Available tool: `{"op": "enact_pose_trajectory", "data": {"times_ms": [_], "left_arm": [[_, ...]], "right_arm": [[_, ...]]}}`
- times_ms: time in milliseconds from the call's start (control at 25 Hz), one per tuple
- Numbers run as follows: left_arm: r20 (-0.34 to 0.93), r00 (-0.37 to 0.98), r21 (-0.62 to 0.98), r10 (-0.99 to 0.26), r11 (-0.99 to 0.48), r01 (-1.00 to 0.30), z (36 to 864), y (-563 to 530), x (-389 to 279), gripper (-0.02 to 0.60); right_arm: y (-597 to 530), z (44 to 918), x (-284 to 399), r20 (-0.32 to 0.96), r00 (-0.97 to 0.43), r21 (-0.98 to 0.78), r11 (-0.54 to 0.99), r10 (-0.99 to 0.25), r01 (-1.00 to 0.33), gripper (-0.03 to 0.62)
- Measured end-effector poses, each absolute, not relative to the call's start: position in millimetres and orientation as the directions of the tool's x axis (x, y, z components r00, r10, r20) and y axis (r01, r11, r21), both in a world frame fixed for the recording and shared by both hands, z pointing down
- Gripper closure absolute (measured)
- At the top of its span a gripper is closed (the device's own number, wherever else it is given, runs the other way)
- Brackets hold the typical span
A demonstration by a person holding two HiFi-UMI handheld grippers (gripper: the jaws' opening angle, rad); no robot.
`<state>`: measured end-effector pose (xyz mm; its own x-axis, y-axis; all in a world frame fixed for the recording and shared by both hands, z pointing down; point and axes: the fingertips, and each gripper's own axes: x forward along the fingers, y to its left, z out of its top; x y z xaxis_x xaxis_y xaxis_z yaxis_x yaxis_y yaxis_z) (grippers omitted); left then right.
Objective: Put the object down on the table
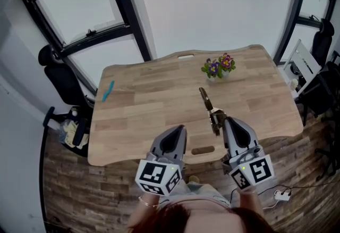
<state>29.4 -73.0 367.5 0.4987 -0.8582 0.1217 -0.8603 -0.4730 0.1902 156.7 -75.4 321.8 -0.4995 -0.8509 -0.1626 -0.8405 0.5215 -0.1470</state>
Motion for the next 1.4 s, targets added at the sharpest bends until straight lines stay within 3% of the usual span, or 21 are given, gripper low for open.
{"op": "enact_pose_trajectory", "data": {"times_ms": [800, 1400], "left_arm": [[0.156, 0.585, 0.172, -0.796, -0.561, -0.81, 381.7, -144.2, 21.4, 0.581], [0.176, 0.647, 0.187, -0.742, -0.62, -0.762, 396.5, -191.3, 12.0, 0.581]], "right_arm": [[-150.3, 350.5, 135.4, -0.093, -0.449, -0.145, 0.458, -0.889, -0.877, 0.588], [-207.2, 397.6, 111.1, 0.033, -0.435, -0.081, 0.431, -0.9, -0.899, 0.588]]}}
